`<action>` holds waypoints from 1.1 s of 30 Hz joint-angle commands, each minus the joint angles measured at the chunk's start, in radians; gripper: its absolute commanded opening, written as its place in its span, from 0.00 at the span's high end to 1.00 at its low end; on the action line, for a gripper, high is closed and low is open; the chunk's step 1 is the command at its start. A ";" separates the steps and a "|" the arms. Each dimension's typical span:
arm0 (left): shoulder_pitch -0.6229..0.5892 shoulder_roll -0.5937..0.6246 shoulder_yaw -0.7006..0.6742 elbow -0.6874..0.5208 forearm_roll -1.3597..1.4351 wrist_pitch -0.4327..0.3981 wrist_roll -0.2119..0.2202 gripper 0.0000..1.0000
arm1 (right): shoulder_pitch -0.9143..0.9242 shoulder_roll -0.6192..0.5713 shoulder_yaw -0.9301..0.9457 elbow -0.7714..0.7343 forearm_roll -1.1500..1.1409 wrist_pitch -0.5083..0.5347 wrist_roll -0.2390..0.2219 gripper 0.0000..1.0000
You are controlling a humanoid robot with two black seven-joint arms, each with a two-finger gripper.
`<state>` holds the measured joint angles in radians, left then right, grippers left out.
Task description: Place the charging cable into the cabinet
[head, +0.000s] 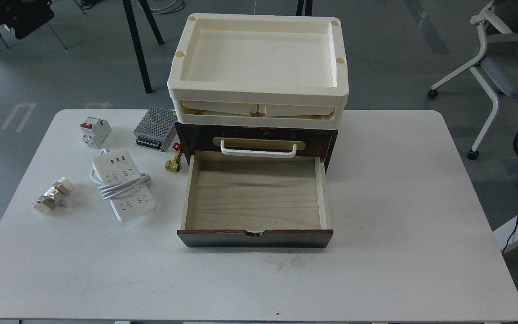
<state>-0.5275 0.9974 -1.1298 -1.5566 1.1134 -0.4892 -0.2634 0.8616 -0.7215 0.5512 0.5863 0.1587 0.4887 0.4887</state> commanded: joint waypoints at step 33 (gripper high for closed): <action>-0.140 -0.330 0.690 0.713 1.068 0.268 -0.221 0.03 | -0.059 0.000 0.010 0.040 0.044 0.000 0.000 0.00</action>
<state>-0.6624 0.6861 -0.4663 -0.8843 2.1817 -0.2473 -0.4820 0.8022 -0.7209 0.5592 0.6257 0.2030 0.4887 0.4887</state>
